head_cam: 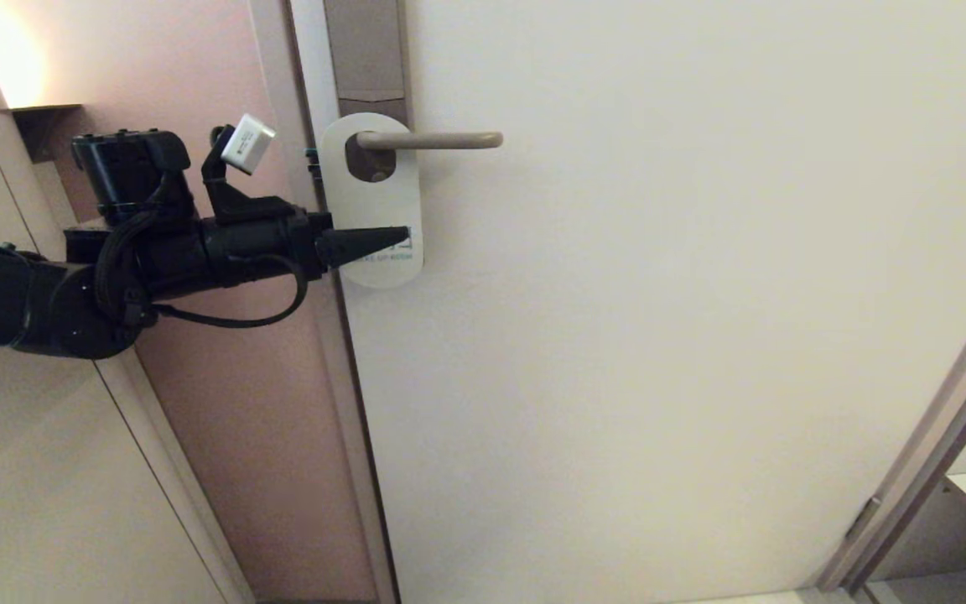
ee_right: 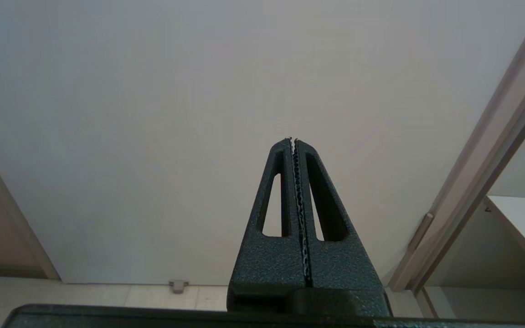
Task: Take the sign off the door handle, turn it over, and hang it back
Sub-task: Take down the sign
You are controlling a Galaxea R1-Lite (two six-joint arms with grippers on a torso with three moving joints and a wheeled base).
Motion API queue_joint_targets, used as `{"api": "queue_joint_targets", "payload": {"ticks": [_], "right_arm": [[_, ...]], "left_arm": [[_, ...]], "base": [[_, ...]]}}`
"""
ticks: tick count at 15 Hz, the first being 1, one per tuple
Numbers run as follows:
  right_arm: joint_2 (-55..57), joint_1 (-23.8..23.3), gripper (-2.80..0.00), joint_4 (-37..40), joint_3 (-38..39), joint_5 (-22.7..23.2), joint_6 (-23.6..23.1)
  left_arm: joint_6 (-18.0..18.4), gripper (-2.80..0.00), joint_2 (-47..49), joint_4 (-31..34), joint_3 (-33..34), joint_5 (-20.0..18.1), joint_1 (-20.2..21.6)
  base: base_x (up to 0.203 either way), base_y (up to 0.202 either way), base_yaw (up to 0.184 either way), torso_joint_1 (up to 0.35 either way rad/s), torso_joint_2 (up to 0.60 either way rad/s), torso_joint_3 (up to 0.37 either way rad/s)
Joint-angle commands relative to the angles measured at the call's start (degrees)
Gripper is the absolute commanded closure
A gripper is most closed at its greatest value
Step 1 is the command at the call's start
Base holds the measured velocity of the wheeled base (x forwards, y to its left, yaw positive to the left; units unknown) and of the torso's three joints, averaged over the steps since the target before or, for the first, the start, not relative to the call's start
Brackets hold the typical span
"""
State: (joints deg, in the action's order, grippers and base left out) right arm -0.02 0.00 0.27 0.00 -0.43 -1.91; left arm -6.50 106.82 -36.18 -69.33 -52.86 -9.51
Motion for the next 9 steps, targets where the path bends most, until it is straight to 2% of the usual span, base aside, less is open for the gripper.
{"api": "queue_joint_targets", "payload": {"ticks": [1, 9], "right_arm": [[0.02, 0.0, 0.0, 0.0, 0.0, -0.01, -0.02], [0.02, 0.0, 0.0, 0.0, 0.0, -0.01, -0.02]], "left_arm": [[-0.14, -2.8, 1.33, -0.21, -0.85, -0.31, 0.02], [-0.19, -2.8, 0.61, -0.21, -1.07, -0.32, -0.98]], "base": [[0.0, 0.0, 0.0, 0.0, 0.0, 0.0], [0.0, 0.0, 0.0, 0.0, 0.0, 0.0]]}}
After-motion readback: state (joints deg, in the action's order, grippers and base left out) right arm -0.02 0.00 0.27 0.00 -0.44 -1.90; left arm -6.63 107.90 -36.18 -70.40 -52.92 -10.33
